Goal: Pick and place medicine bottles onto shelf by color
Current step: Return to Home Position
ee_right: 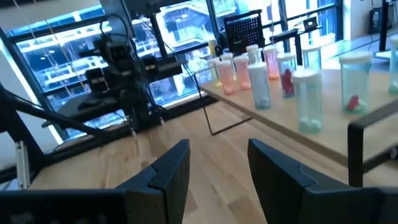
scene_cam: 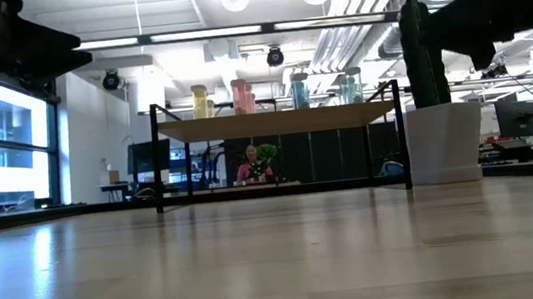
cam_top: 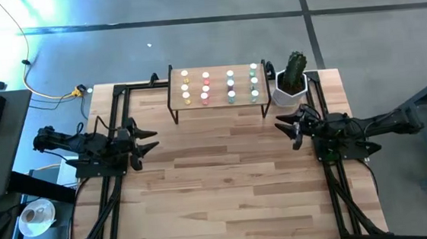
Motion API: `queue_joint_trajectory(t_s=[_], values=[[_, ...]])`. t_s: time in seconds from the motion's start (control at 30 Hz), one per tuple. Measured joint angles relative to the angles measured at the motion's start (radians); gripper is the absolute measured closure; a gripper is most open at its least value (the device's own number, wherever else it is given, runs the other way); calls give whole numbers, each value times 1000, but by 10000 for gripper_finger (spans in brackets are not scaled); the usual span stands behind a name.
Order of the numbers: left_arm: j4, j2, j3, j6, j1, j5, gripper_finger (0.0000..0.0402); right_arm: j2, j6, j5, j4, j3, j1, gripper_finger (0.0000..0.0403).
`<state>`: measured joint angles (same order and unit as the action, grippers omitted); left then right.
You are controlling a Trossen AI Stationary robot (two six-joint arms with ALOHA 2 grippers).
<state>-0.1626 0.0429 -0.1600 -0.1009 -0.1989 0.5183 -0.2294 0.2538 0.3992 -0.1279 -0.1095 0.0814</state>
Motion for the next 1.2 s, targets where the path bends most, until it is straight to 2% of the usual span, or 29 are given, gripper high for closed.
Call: queue_joint_trajectory(t_s=[0.23, 0.63, 0.77, 0.87, 1.07, 1.2], values=[[-58, 0, 0, -36, 0, -3, 230, 17, 25, -3, -19, 61, 0, 249], [-104, 0, 0, -45, 0, -5, 230, 17, 15, -2, 45, 62, 0, 249], [-65, -1, 34, -38, 0, -3, 230, 17, 46, 1, 78, 65, 0, 249], [-10, 1, 84, -37, 0, -2, 230, 18, 49, 26, 29, 100, 0, 249], [71, 10, 82, 25, 0, -46, 230, 23, 44, 21, 21, 99, 0, 249], [75, 10, 82, 34, 0, -121, 230, 22, 42, 19, 27, 99, 0, 249]])
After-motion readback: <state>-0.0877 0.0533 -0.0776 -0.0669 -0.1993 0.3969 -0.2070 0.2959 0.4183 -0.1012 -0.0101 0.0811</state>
